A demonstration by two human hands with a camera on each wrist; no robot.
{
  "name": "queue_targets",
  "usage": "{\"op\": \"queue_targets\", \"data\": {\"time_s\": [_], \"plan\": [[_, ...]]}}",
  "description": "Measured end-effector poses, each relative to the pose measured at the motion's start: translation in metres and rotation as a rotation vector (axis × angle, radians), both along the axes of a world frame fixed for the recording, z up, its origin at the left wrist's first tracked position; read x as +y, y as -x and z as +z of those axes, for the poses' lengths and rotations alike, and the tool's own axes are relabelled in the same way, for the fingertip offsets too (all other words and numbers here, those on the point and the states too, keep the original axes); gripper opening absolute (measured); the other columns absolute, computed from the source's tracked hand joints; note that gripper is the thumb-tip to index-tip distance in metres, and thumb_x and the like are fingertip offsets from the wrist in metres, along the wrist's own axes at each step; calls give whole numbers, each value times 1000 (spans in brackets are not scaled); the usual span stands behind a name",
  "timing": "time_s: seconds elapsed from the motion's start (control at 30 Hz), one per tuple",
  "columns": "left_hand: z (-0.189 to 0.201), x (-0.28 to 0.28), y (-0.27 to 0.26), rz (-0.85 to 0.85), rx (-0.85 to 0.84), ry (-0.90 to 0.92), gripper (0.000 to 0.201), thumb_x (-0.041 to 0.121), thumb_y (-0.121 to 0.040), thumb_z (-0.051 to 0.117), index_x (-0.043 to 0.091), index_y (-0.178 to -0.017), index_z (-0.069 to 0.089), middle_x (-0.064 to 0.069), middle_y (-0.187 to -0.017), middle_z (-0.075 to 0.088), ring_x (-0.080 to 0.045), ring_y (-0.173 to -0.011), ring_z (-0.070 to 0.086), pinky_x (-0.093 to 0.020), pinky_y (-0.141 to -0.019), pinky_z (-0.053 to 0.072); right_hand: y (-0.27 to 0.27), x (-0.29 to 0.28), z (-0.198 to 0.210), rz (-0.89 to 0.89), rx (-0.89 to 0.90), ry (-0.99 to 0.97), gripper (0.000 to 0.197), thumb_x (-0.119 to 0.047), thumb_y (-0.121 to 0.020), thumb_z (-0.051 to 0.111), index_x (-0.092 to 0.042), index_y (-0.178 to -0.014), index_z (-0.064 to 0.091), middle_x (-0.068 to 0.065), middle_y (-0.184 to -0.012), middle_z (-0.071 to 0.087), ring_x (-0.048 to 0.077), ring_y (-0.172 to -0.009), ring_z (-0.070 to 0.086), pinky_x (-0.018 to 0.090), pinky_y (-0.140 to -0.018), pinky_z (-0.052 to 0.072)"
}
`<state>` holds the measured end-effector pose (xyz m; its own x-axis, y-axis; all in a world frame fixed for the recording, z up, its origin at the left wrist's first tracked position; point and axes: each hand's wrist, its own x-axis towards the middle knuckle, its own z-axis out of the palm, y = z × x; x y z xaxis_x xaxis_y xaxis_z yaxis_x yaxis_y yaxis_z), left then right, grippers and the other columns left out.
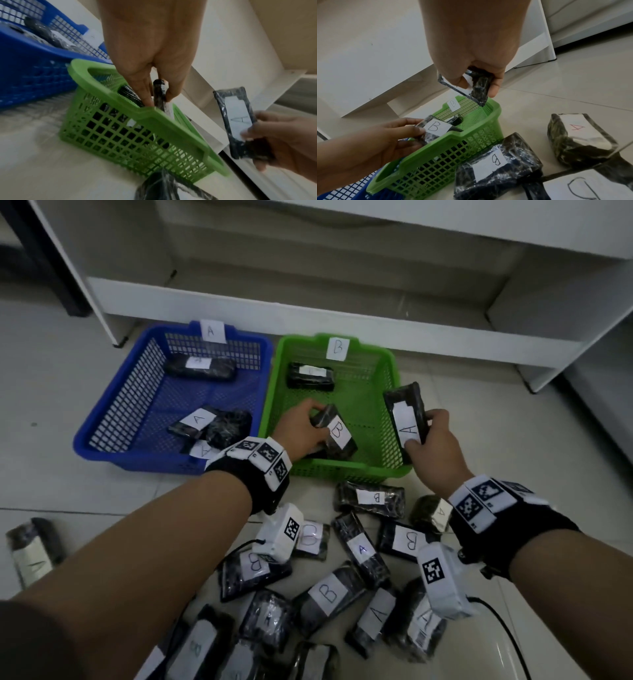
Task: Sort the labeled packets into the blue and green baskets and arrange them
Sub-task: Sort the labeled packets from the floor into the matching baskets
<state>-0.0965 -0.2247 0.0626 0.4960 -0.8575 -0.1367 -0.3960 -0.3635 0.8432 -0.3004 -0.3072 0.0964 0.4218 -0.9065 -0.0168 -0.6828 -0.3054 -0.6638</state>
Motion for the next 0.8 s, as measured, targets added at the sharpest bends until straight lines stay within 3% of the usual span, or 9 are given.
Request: {"op": "queue_targets", "data": {"time_s": [0.13, 0.27, 0.33, 0.4, 0.43, 0.5, 0.63, 0.8], "plan": [[-11, -10, 1, 49, -130, -10, 34, 18, -83, 69, 9, -114, 56, -9, -113, 65, -21, -94, 61, -25, -72, 45, 4, -1, -7, -41, -65, 10, 38, 0, -88, 47, -3, -121, 29, 13, -87, 58, 28, -69, 56, 36, -59, 46], [-18, -10, 2, 83, -212, -8, 26, 22, -82, 72, 10, -97, 55, -9, -102, 65, -21, -88, 59, -28, -72, 46, -1, 1, -15, -50, -105, 23, 40, 5, -86, 46, -3, -121, 27, 12, -85, 57, 20, -61, 51, 28, -49, 38], [-18, -7, 5, 2, -423, -117, 30, 40, -84, 66, 11, -90, 59, -7, -93, 65, -25, -87, 60, -33, -73, 49, -8, 4, -17, -43, -125, 26, 43, 6, -86, 45, -5, -122, 26, 10, -80, 56, 19, -58, 50, 27, -47, 37], [-16, -7, 7, -140, -724, -262, 45, 56, -88, 50, 14, -86, 65, -7, -91, 64, -26, -96, 56, -37, -82, 42, -16, 6, -17, -39, -153, 27, 44, 7, -86, 45, -7, -123, 25, 6, -75, 54, 20, -57, 49, 27, -46, 35], [-15, -6, 6, -188, -793, -307, 50, 59, -90, 43, 15, -87, 67, -6, -94, 63, -26, -101, 52, -39, -87, 38, -22, 8, -17, -36, -158, 25, 44, 7, -86, 45, -7, -123, 26, 5, -73, 53, 20, -56, 49, 27, -45, 35], [-12, -3, 2, -252, -808, -357, 50, 55, -94, 37, 16, -90, 68, -6, -99, 63, -26, -108, 48, -43, -93, 31, -34, 12, -17, -24, -153, 30, 43, 6, -86, 46, -8, -123, 28, 6, -77, 55, 19, -57, 49, 27, -45, 35], [-4, 16, -16, -369, -713, -327, 33, 44, -95, 42, 24, -101, 68, -4, -105, 64, -26, -116, 45, -44, -101, 25, -68, 19, -17, 7, -180, 57, 40, 4, -87, 49, -10, -123, 37, 6, -90, 58, 23, -65, 53, 25, -48, 34], [21, 68, -82, -285, -672, -126, 27, 36, -93, 50, 30, -116, 63, 1, -115, 63, -21, -115, 50, -42, -99, 28, -133, 44, -13, 43, -257, -22, 34, 1, -89, 52, -11, -120, 43, 3, -91, 57, 21, -74, 55, 29, -61, 42]]}}
